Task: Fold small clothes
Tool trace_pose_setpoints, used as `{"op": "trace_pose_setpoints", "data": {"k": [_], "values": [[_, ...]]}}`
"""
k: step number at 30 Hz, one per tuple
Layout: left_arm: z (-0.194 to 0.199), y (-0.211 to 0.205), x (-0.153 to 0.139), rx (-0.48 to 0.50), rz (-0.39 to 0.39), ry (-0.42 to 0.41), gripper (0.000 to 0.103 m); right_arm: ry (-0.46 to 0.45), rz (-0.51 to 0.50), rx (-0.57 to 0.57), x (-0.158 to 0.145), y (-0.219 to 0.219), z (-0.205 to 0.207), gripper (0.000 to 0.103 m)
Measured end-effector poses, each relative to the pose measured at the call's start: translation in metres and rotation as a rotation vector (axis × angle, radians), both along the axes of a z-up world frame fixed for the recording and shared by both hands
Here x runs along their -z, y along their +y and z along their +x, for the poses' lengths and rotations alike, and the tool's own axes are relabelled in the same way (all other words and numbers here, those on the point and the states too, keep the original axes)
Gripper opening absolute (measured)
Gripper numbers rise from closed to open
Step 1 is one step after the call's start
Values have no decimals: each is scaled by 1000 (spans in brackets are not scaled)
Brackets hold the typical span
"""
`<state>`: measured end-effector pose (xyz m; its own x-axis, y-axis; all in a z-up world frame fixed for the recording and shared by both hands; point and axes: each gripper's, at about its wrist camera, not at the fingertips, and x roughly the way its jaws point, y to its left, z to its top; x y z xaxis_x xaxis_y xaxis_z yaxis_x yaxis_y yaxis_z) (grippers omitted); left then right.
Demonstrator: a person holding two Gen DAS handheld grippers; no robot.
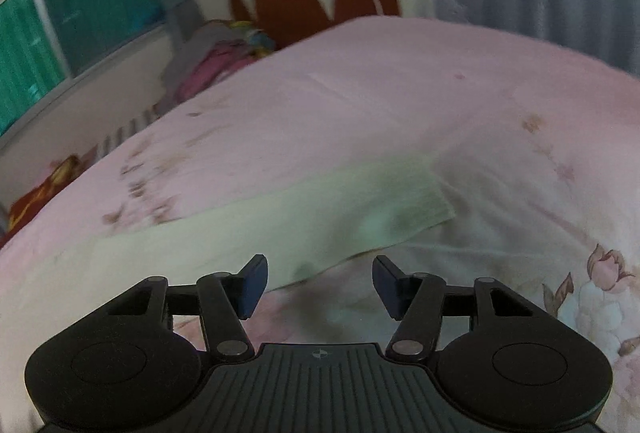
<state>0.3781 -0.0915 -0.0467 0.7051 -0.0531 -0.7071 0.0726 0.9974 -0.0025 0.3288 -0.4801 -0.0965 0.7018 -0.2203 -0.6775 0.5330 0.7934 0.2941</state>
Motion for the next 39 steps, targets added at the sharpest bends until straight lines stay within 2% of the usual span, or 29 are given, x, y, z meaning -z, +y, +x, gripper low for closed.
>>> {"op": "trace_pose_setpoints", "data": {"k": [1,2,4,12,14,16,19,23,25,30,32,37,39], "values": [[4,-4,1,-1,5,6,103,2,18,13,5,-9,0,57],[6,-7,2,-3,8,10,103,4,30,22,8,-16,-1,50],[10,-10,3,-3,12,19,103,18,62,43,15,-29,-2,46],[17,-19,-1,8,44,33,103,-36,137,101,23,-61,-3,45],[19,-16,-2,7,43,33,103,-41,135,106,20,-64,-1,32],[22,-13,-3,0,36,38,103,-49,144,115,20,-68,-1,31],[28,0,0,-27,21,64,103,-45,161,133,23,-74,-2,26],[30,23,5,-61,6,87,103,-36,158,157,23,-74,10,26],[28,39,6,-52,-27,93,103,-42,163,164,23,-75,12,26],[22,77,10,-58,-43,84,103,-94,285,243,27,-86,3,26],[21,92,11,-76,-50,83,103,-71,220,216,25,-81,8,1],[19,133,14,-145,-37,79,103,-22,45,110,0,-43,26,1],[19,149,16,-126,-73,89,103,-29,-10,28,-14,-13,36,1]]}}
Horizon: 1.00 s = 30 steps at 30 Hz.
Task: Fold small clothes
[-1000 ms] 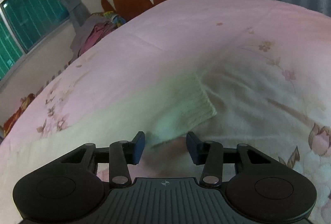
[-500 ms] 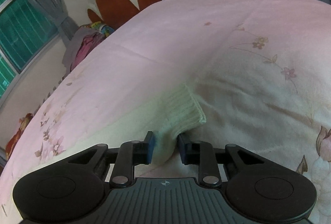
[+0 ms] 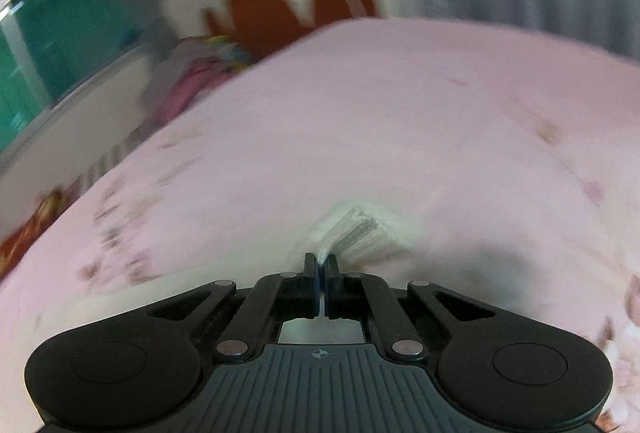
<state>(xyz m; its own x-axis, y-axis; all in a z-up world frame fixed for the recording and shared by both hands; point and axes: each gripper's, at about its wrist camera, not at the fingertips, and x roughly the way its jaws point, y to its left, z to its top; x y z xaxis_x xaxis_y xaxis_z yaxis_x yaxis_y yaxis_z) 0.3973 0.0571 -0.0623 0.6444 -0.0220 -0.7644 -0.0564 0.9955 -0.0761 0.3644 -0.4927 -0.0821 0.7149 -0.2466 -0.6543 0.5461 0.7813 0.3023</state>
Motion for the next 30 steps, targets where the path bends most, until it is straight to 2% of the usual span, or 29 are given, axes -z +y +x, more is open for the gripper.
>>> {"op": "trace_pose_setpoints", "data": {"k": [5,7,12,17,25,28,30], "values": [[-2,25,-1,12,-15,-15,102,-25,-75,-235,-23,99,32,1],[-2,38,-2,1,-28,-23,102,-31,-75,-319,-24,139,45,1],[-1,68,-3,-16,-63,-38,101,-20,-115,-523,-15,247,64,1],[-3,93,-2,-43,-66,-38,97,-13,-145,-667,0,331,65,1],[-3,110,1,-62,-76,-22,97,28,-141,-816,27,419,88,2],[2,105,1,-65,-62,-26,97,30,-229,-815,32,434,84,2],[8,95,1,-43,-91,-37,97,27,-262,-808,30,432,79,2]]}}
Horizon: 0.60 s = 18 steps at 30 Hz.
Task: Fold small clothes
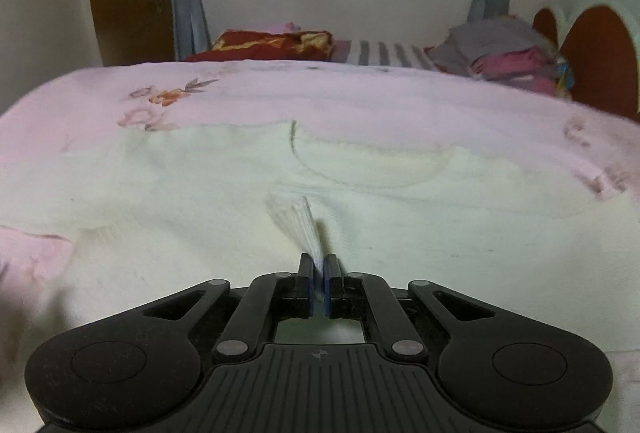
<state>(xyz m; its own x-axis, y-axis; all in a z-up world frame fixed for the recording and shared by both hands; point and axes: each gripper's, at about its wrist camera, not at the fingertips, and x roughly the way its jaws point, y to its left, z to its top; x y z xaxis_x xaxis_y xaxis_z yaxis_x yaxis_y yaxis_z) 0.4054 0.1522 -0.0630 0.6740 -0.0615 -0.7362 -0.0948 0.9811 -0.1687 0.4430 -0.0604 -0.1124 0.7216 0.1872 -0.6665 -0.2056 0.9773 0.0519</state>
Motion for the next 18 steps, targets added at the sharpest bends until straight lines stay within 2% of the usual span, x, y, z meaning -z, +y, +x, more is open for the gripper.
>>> {"op": "trace_pose_setpoints", "data": {"k": [2,3,4,5,6,8,9,10,11,12,14,15,16,18], "values": [[8,-13,1,30,-38,-9,95,-6,20,15,-3,-13,-9,4],[15,-24,3,51,-60,-10,92,-4,26,26,-4,-21,-12,8],[22,-35,6,74,-85,-7,87,-3,19,45,-3,-30,-17,32],[27,-43,8,90,-103,-6,84,-12,4,71,-5,-40,-24,61],[35,-54,11,111,-130,-6,78,-37,0,91,-6,-50,-30,64],[49,-73,19,147,-181,4,71,-40,46,109,-10,-73,-40,59],[57,-82,25,163,-214,14,65,-26,72,127,-10,-88,-45,51],[65,-90,31,172,-243,28,56,-13,94,143,-10,-100,-48,36],[71,-95,38,176,-263,44,51,1,112,161,-9,-112,-49,31],[80,-102,46,177,-295,74,44,16,129,176,-9,-124,-51,30],[92,-109,58,170,-348,89,37,36,158,199,-6,-145,-55,25],[97,-110,59,168,-368,85,25,46,163,215,-5,-151,-54,25],[101,-112,61,173,-387,88,7,52,169,232,-3,-161,-57,25],[110,-116,64,187,-429,89,3,61,198,266,-1,-177,-58,25]]}}
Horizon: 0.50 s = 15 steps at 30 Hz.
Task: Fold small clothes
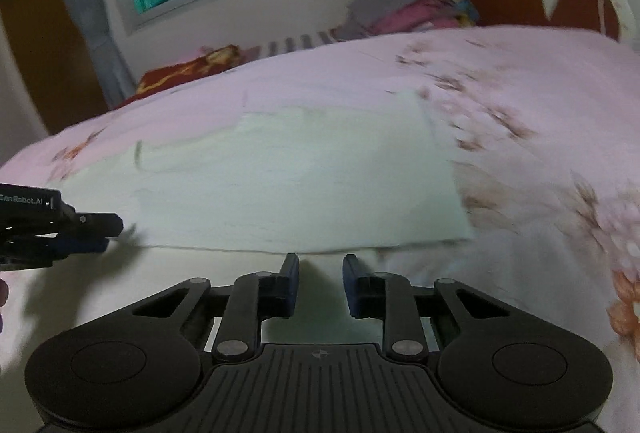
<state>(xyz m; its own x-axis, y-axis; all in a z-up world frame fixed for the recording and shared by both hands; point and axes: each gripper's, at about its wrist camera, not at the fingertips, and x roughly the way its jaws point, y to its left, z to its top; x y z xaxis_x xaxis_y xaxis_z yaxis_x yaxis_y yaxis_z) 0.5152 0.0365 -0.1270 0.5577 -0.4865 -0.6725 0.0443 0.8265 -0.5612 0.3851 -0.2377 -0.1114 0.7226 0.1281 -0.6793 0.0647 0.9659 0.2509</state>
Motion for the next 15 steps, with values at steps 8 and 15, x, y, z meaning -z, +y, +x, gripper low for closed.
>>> {"op": "trace_pose_setpoints", "data": {"k": [8,15], "values": [[-11,55,-19,-66,47,-85,3,8,41,30,-2,-20,1,25],[-21,89,-18,-108,62,-77,3,21,36,51,3,-23,9,25]]}}
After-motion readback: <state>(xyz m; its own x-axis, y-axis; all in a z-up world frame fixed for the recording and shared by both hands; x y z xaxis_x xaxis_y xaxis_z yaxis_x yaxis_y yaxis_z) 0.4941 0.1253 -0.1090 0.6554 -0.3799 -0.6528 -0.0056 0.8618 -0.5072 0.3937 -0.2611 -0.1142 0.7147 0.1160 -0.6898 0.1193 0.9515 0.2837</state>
